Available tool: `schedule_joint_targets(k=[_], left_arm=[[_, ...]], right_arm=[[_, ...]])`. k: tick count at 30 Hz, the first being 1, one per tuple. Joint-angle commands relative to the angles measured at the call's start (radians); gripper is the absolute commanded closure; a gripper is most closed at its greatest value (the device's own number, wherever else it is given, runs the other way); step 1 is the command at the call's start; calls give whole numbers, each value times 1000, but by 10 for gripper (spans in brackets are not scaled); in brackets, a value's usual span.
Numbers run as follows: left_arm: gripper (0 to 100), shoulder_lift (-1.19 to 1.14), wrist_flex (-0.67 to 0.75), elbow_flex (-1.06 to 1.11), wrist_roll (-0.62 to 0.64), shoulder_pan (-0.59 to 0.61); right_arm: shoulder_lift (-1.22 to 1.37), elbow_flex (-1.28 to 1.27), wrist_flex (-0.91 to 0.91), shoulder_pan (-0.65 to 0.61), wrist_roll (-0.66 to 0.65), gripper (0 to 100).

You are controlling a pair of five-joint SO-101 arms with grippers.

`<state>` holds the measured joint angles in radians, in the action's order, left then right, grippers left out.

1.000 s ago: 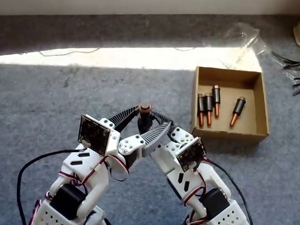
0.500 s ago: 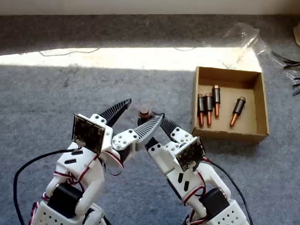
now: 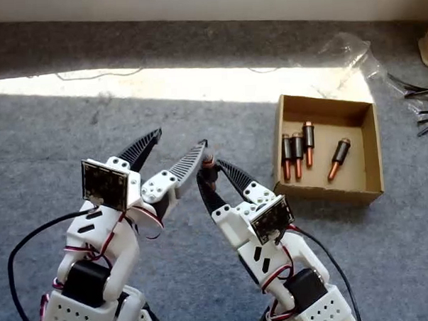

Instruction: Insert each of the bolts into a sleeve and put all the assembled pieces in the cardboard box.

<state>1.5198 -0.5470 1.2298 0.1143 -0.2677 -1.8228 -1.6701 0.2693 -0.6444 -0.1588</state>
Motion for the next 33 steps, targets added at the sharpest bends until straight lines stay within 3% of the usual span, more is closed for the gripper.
schedule_joint_targets(k=[1, 5, 13, 16, 21, 31, 33], left_arm=[[882, 15, 23, -73, -6, 124], [963, 15, 25, -68, -6, 231], [995, 18, 8, -54, -8, 403], [995, 82, -63, -31, -11, 417], [995, 329, -130, 51, -153, 410], [995, 300, -140, 104, -173, 409], [995, 306, -193, 108, -172, 409]], right_arm=[[-12, -117, 4, 28, -11, 994], [-12, -117, 2, 139, -11, 994], [-12, -111, 2, 306, -11, 994], [-12, -56, 5, 369, -11, 994], [-12, -10, 7, 464, -11, 994], [-12, 81, 8, 476, -11, 994], [-12, 119, 48, 496, -11, 994]])
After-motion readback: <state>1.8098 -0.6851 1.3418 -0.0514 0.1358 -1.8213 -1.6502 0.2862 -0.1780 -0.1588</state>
